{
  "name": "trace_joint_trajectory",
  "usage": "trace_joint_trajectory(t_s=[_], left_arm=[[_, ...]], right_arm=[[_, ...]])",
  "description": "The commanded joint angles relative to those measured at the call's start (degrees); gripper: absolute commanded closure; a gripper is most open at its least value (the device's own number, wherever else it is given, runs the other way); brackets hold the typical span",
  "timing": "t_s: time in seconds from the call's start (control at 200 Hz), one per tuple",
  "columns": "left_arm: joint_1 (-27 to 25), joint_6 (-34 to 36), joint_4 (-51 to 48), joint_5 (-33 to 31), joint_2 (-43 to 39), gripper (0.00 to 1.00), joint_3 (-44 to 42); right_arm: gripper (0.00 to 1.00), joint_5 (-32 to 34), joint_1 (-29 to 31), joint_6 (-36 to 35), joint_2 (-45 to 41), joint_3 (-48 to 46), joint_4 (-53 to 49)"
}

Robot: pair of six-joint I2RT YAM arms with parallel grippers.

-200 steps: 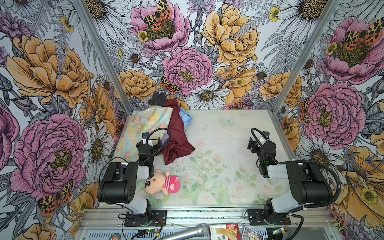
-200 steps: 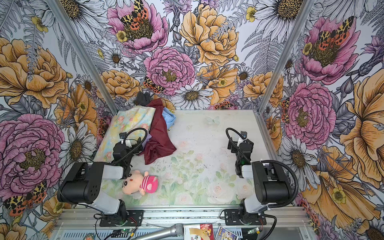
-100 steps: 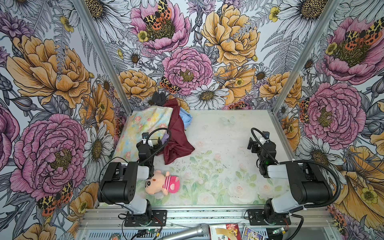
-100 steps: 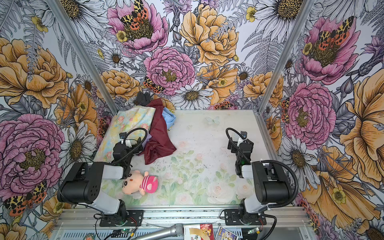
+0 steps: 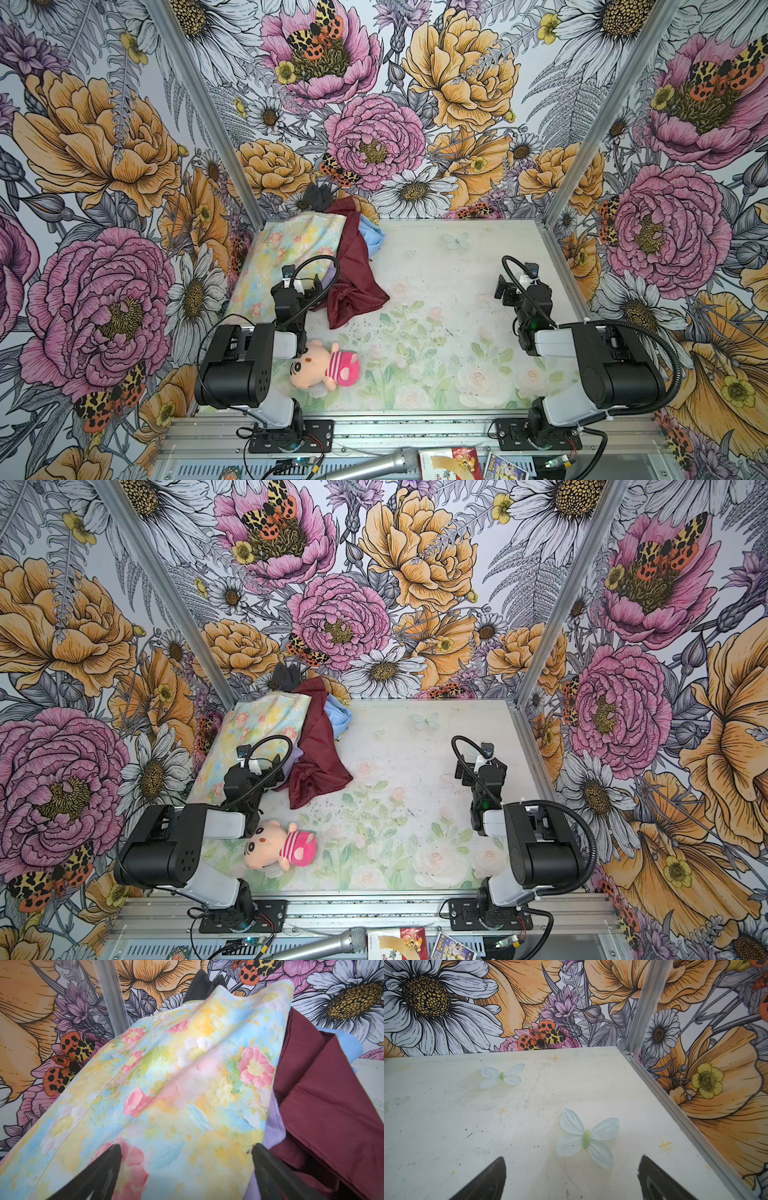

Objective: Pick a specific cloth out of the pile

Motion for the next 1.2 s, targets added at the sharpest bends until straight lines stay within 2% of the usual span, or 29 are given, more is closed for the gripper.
trace_joint_trajectory(t_s=[0.0, 0.11, 0.39, 0.956, 1.191], left_arm=[[0.3, -0.55, 1.11, 1.28, -0.33, 0.01, 0.65], [-0.66, -0.02, 0.75, -0.29, -0.33, 0.01, 0.86], [-0.3, -0.21, 0.7, 0.32, -0.33, 0.01, 0.87], [-0.37, -0.33, 0.11, 0.41, -1.3, 0.01, 0.73], [-0.38, -2.05, -3.72, -3.8, -4.48, 0.01, 1.22]], right_arm=[[0.01, -0.39, -0.11, -0.27, 0.32, 0.8, 0.17], [0.0, -0.37, -0.14, -0.27, 0.32, 0.68, 0.33], [0.0, -0.52, -0.15, -0.34, 0.23, 0.41, 0.65], [0.01, -1.19, 0.47, -1.18, -1.17, -3.95, 7.6], [0.01, -1.42, 0.71, -1.84, -3.4, -5.57, 8.81]])
